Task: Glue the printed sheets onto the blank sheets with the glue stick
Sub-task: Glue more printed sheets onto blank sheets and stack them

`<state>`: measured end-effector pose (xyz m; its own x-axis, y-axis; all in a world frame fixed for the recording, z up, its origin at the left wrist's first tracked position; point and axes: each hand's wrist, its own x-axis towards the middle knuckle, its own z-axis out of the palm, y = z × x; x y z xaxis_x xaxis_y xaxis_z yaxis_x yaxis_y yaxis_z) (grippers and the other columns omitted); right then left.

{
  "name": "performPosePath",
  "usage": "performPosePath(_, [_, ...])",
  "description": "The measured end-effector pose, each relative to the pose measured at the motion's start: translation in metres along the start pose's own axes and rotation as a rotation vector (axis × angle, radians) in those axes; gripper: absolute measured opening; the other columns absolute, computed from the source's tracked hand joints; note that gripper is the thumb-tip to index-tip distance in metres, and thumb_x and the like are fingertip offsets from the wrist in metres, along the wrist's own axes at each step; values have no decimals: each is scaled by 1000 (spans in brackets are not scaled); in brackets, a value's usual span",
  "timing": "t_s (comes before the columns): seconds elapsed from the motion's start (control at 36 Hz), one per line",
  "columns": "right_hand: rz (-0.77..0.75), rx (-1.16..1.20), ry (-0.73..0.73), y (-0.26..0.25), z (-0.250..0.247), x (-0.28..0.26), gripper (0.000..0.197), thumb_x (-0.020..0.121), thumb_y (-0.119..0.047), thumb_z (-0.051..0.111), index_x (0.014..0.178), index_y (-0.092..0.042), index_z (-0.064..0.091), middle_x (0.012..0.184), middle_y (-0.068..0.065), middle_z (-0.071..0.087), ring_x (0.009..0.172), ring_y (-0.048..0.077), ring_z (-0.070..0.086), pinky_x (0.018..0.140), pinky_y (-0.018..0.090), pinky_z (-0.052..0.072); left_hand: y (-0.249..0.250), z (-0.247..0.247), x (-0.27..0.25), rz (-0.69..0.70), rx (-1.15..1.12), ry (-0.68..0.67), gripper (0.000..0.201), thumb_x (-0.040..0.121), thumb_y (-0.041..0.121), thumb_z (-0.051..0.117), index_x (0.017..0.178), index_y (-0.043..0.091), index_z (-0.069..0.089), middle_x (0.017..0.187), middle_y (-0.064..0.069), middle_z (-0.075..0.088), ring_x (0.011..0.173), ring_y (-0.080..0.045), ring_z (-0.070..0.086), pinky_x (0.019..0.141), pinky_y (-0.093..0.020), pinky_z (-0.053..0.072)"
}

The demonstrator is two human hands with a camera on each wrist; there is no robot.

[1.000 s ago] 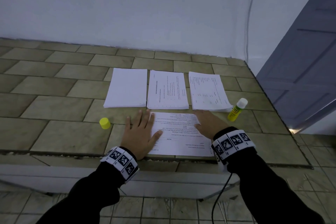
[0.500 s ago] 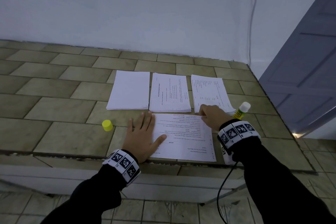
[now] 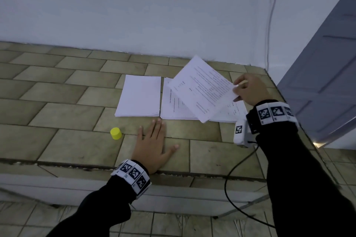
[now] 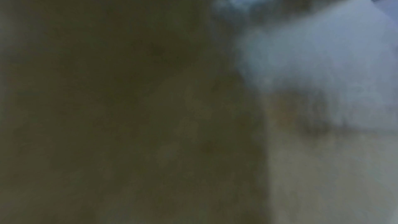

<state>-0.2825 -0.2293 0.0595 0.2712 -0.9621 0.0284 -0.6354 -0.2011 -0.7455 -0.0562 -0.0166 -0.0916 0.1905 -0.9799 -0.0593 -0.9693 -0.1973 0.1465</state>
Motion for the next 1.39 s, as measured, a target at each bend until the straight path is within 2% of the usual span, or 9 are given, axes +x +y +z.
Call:
performPosePath(0.19, [175, 224, -76, 5, 57, 11, 7, 87, 4, 64, 89, -2, 61, 98, 20, 63, 74, 26, 67, 65, 29, 61, -1, -2, 0, 14, 0, 9, 108, 74, 81, -18, 157, 14, 3, 164, -2, -7, 151, -18, -9, 120, -53, -6])
performPosePath(0.36, [198, 118, -97, 10, 91, 9, 11, 82, 1, 72, 88, -4, 65, 95, 15, 66, 88, 31, 69, 81, 38, 59, -2, 0, 1, 16, -34, 32, 98, 84, 78, 0, 157, 13, 8, 164, -3, -2, 151, -18, -6, 119, -54, -4])
performPosePath(0.47, [149, -9, -110, 8, 105, 6, 15, 85, -1, 68, 99, 0, 64, 93, 14, 64, 56, 15, 63, 44, 10, 46, -2, -2, 1, 11, -30, 17, 99, 81, 78, -3, 157, 15, 5, 164, -2, -5, 151, -17, -9, 120, -54, -5])
performPosePath(0.61, [73, -350, -184, 0, 118, 7, 33, 86, -19, 71, 113, -4, 57, 118, 14, 59, 105, 29, 60, 78, 28, 45, -2, -3, 0, 6, -13, 5, 101, 79, 78, -9, 157, 15, 2, 164, -1, -7, 150, -16, -10, 120, -53, -6])
performPosePath(0.94, [26, -666, -224, -5, 127, 0, 35, 93, -27, 60, 121, -7, 50, 121, 15, 54, 105, 30, 59, 79, 35, 46, -2, -3, 1, -4, 0, -6, 104, 75, 79, -17, 157, 18, 2, 164, 1, -7, 150, -16, -10, 120, -50, -7])
performPosePath(1.11, [-38, -529, -126, -7, 111, -22, 37, 95, -38, 56, 123, -15, 47, 121, 9, 48, 102, 26, 58, 80, 35, 46, -5, -7, -1, 0, -78, 3, 113, 68, 80, -27, 157, 20, 10, 164, 2, -3, 150, -13, -8, 121, -46, -7])
performPosePath(1.19, [-143, -376, 18, -8, 93, -43, 27, 93, -36, 58, 113, -18, 52, 109, 2, 53, 89, 18, 56, 71, 29, 42, -7, -16, -1, -6, -292, -15, 103, 75, 82, -5, 155, 22, 21, 164, 4, 8, 150, -11, -1, 121, -41, -7])
performPosePath(1.31, [-352, -193, 224, -8, 64, -70, 15, 92, -26, 61, 103, -17, 58, 96, -4, 53, 72, 9, 48, 61, 18, 35, -9, -48, -4, 21, -620, 39, 52, 100, 45, 46, 143, 16, 46, 137, -3, 53, 135, -14, 41, 114, -30, 29])
performPosePath(1.39, [-445, -92, 383, -1, 46, -85, 16, 90, -21, 65, 104, -15, 60, 98, -3, 54, 77, 8, 50, 67, 17, 40, -10, -81, -5, 75, -682, 114, 37, 99, 32, 54, 134, 22, 55, 134, 14, 49, 130, 4, 34, 108, -17, 27])
